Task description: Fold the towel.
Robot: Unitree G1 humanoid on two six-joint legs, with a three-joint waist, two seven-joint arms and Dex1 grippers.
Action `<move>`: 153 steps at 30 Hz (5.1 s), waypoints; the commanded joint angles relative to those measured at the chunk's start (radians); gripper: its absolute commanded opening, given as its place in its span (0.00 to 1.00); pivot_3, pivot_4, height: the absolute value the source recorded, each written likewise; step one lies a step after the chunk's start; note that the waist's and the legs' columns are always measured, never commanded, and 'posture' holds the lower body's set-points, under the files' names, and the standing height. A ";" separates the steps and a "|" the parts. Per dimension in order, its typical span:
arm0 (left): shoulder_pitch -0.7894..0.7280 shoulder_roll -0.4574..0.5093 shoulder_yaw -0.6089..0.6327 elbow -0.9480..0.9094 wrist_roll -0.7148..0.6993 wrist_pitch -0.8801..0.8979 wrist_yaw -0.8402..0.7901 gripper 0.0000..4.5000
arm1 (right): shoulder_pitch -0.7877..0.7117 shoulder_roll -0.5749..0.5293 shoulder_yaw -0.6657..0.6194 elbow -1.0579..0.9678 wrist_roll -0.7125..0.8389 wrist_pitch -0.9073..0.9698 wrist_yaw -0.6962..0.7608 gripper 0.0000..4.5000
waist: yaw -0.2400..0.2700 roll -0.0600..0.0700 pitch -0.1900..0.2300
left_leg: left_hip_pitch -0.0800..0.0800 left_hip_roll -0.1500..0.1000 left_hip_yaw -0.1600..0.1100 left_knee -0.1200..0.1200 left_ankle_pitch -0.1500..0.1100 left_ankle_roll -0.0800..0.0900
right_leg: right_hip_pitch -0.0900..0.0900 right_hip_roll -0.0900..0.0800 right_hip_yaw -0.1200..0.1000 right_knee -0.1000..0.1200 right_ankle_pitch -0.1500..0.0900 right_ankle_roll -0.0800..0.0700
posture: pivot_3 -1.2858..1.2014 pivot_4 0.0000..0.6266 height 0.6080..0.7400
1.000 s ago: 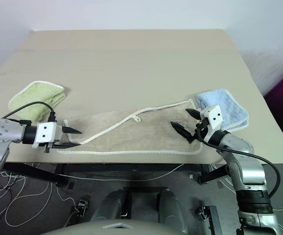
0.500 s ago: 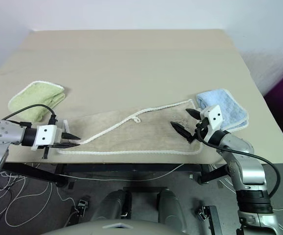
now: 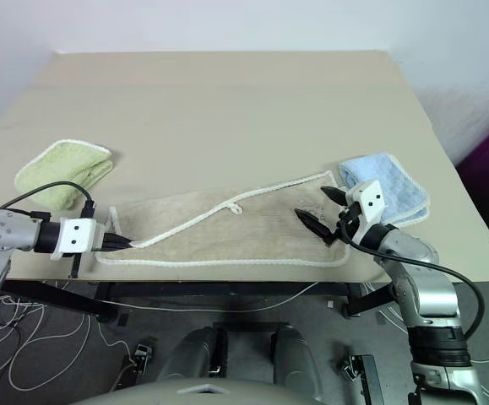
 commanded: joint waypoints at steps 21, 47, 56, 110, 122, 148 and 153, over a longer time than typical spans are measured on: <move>-0.017 -0.006 0.169 -0.020 -0.197 0.242 0.054 0.00 | -0.121 -0.094 0.032 0.083 -0.134 -0.132 0.056 1.00 | 0.000 0.000 0.000 | 0.000 0.000 0.000 0.000 0.000 0.000 | 0.000 0.000 0.000 0.000 0.000 0.000 | 0.52 0.24 1.00; 0.131 0.011 0.212 -0.129 -0.177 0.259 0.091 0.00 | -0.847 -0.159 0.420 1.231 -0.764 -0.853 -0.010 1.00 | -0.008 0.001 0.001 | 0.000 0.003 0.003 0.000 0.000 0.000 | -0.002 0.003 0.002 0.000 0.000 0.000 | 0.52 0.24 1.00; 0.158 0.009 0.219 -0.144 -0.173 0.258 0.102 0.00 | -0.867 -0.153 0.421 1.276 -0.778 -0.897 0.004 0.49 | -0.009 0.001 0.001 | 0.000 0.003 0.003 0.000 0.000 0.000 | -0.002 0.003 0.002 0.000 0.000 0.000 | 0.52 0.24 1.00; 0.418 0.124 0.557 -0.321 -0.401 0.734 0.022 0.00 | -0.027 -0.542 -0.098 -0.025 0.054 -0.058 0.560 0.01 | -0.018 0.006 0.005 | -0.012 0.008 0.005 0.009 -0.004 0.000 | -0.013 0.003 0.004 0.006 0.001 -0.001 | 0.52 0.24 1.00; 0.454 0.109 0.570 -0.367 -0.368 0.768 0.058 0.00 | 0.012 -0.547 -0.111 -0.112 0.081 0.031 0.554 0.01 | 0.002 0.006 0.005 | 0.014 0.009 0.005 -0.002 -0.005 0.001 | 0.013 0.000 0.003 -0.005 -0.002 -0.005 | 0.52 0.24 1.00; -0.302 -0.094 0.134 0.383 0.037 0.322 0.352 0.00 | -0.692 -0.234 0.253 0.812 -0.366 -0.430 0.454 0.01 | -0.002 0.005 0.005 | -0.002 0.007 0.007 0.003 -0.004 0.000 | -0.005 0.005 0.002 0.002 0.000 -0.002 | 0.52 0.24 1.00; -0.321 -0.095 0.122 0.444 0.052 0.295 0.350 0.10 | -0.706 -0.215 0.248 0.880 -0.389 -0.473 0.449 0.05 | -0.004 0.005 0.005 | -0.002 0.007 0.007 0.003 -0.004 0.000 | -0.005 0.006 0.002 0.002 0.000 -0.002 | 0.52 0.24 1.00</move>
